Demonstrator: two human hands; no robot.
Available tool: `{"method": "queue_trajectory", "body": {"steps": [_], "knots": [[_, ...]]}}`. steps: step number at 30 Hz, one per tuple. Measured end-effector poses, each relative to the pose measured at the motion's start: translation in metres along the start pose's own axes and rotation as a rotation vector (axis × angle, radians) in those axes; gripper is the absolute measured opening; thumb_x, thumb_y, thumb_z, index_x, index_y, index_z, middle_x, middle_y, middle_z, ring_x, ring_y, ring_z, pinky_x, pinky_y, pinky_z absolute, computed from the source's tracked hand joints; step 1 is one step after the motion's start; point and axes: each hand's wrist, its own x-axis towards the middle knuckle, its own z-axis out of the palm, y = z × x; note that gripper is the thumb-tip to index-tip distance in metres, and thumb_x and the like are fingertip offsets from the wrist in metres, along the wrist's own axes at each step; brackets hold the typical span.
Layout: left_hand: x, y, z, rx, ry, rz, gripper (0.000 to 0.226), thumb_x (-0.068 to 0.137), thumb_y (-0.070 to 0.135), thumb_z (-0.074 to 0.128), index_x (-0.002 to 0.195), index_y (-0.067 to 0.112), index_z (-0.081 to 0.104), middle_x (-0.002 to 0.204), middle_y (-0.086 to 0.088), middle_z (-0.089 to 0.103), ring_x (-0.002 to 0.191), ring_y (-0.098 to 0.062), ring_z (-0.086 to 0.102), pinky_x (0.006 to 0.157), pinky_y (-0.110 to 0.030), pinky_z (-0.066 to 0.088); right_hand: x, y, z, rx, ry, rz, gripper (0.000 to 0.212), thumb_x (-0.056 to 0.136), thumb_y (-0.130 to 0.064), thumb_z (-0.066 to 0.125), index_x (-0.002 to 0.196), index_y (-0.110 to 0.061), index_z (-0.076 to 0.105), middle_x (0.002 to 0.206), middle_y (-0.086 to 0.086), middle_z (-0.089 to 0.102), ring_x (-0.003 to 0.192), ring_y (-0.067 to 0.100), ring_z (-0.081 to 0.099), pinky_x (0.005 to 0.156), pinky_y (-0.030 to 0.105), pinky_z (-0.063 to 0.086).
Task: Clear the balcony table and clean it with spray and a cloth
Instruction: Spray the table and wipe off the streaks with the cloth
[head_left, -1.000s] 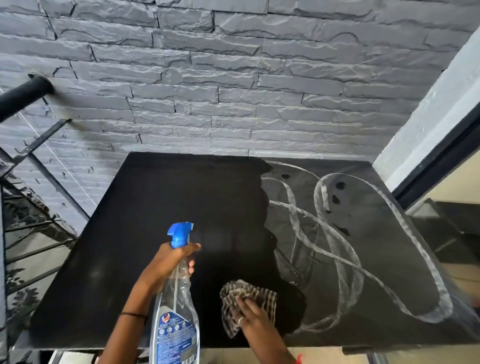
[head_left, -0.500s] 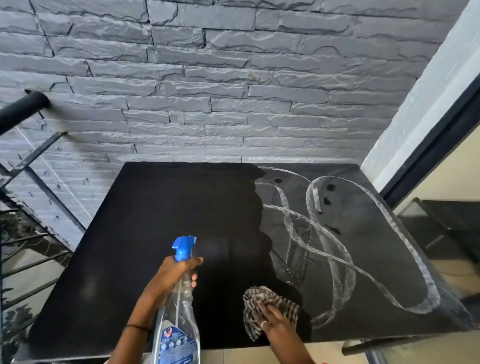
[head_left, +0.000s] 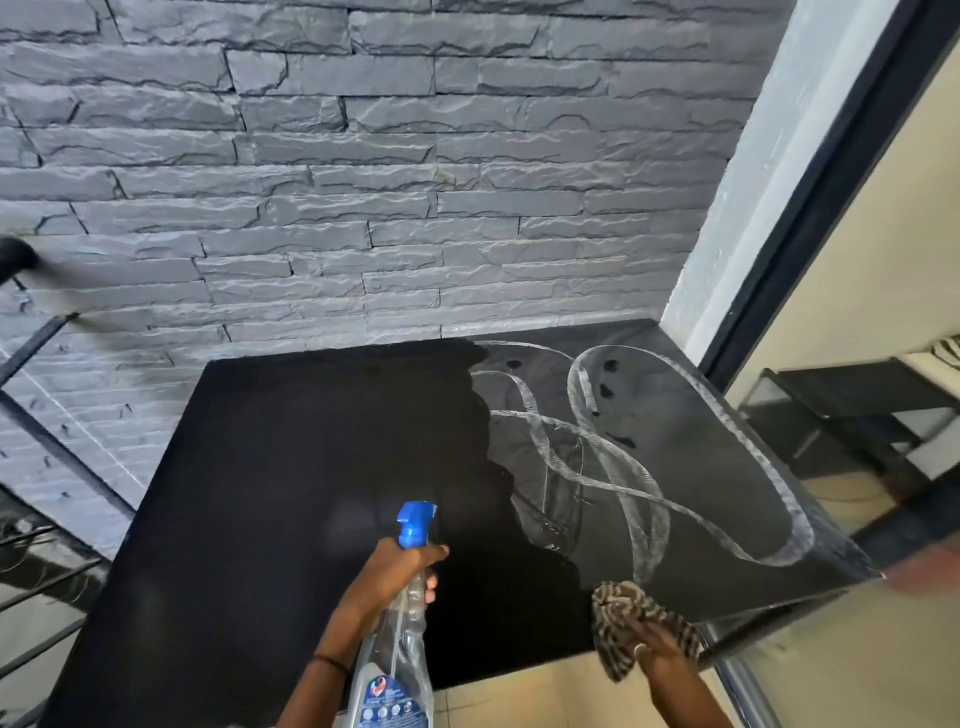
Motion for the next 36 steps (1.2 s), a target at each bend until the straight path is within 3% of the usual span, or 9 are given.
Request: {"method": "queue_trajectory", "body": {"steps": [2,6,11,15,19,23,28,32,36], "knots": [[0.005,0.001,0.012,0.031,-0.021,0.002,0.016,0.083,0.013,0.068,0.078,0.004,0.056,0.053,-0.010,0.053,0.044,-0.020,0.051,0.047,-0.027,0.043,0.006,0.023,0.010,-0.179,0.094,0.050,0.087,0.071,-0.006,0.027,0.148,-0.037,0.000,0.157,-0.013,-0.009,0.141,0.005,0.008,0.109,0.011,0.007],[0.021,0.010,0.037,0.053,-0.032,0.002,0.016,0.082,0.012,0.067,0.078,0.005,0.054,0.053,-0.010,0.053,0.043,-0.021,0.051,0.046,-0.027,0.042,0.003,0.049,0.023,-0.161,-0.143,0.004,0.069,0.066,-0.012,0.046,0.127,-0.041,0.035,0.156,-0.013,-0.009,0.101,0.015,0.056,0.107,0.009,0.004],[0.046,0.037,0.071,0.046,-0.026,0.043,0.016,0.083,0.010,0.066,0.078,0.005,0.052,0.051,-0.009,0.052,0.040,-0.020,0.050,0.042,-0.024,0.040,0.013,0.044,0.011,-0.265,-0.097,0.018,0.054,0.098,-0.021,-0.008,0.125,-0.038,0.036,0.157,-0.011,-0.008,0.120,0.010,0.039,0.109,0.012,0.010],[0.071,0.069,0.097,0.047,0.005,0.132,0.014,0.080,0.012,0.065,0.073,0.006,0.055,0.051,-0.008,0.053,0.041,-0.020,0.049,0.044,-0.025,0.040,0.019,0.041,-0.003,-0.143,-0.135,-0.003,0.055,0.076,-0.009,0.026,0.120,-0.039,0.039,0.157,-0.005,-0.009,0.132,0.008,0.029,0.109,0.013,0.012],[0.091,0.088,0.116,0.068,0.056,0.149,0.012,0.077,0.009,0.062,0.069,0.005,0.055,0.052,-0.009,0.055,0.041,-0.021,0.051,0.042,-0.025,0.041,0.034,0.031,-0.017,-0.066,-0.091,0.096,0.067,0.010,-0.032,0.081,0.076,-0.042,0.073,0.117,-0.005,0.059,0.082,0.006,0.068,0.078,0.009,0.043],[0.100,0.093,0.134,0.134,0.076,0.177,0.014,0.078,0.011,0.062,0.066,0.007,0.056,0.050,-0.006,0.058,0.041,-0.019,0.054,0.044,-0.025,0.044,0.035,0.028,-0.023,-0.200,-0.190,0.105,0.043,0.054,-0.021,0.060,0.095,-0.031,0.071,0.099,0.001,0.072,0.098,0.017,0.049,0.105,0.017,0.023],[0.087,0.082,0.162,0.222,-0.062,0.184,0.015,0.082,0.009,0.062,0.067,0.009,0.057,0.047,0.000,0.058,0.040,-0.014,0.055,0.045,-0.022,0.046,0.039,0.020,-0.032,-0.164,-0.044,0.129,0.077,0.000,-0.020,0.085,0.076,-0.033,0.077,0.095,-0.007,0.072,0.081,0.015,0.070,0.073,0.013,0.049],[0.071,0.051,0.180,0.271,-0.105,0.147,0.015,0.082,0.013,0.066,0.070,0.008,0.059,0.045,0.002,0.058,0.039,-0.012,0.055,0.046,-0.023,0.047,0.039,0.021,-0.029,-0.180,-0.072,0.176,0.060,0.022,-0.009,0.083,0.078,-0.032,0.077,0.096,-0.010,0.073,0.093,0.012,0.062,0.085,0.016,0.043],[0.050,0.019,0.174,0.208,-0.113,0.108,0.017,0.083,0.017,0.069,0.070,0.010,0.059,0.049,-0.001,0.058,0.041,-0.014,0.054,0.048,-0.024,0.047,0.036,0.013,-0.038,-0.095,-0.089,0.261,0.080,0.014,-0.007,0.090,0.089,-0.029,0.076,0.106,-0.006,0.070,0.090,0.013,0.069,0.076,0.012,0.050]]}}
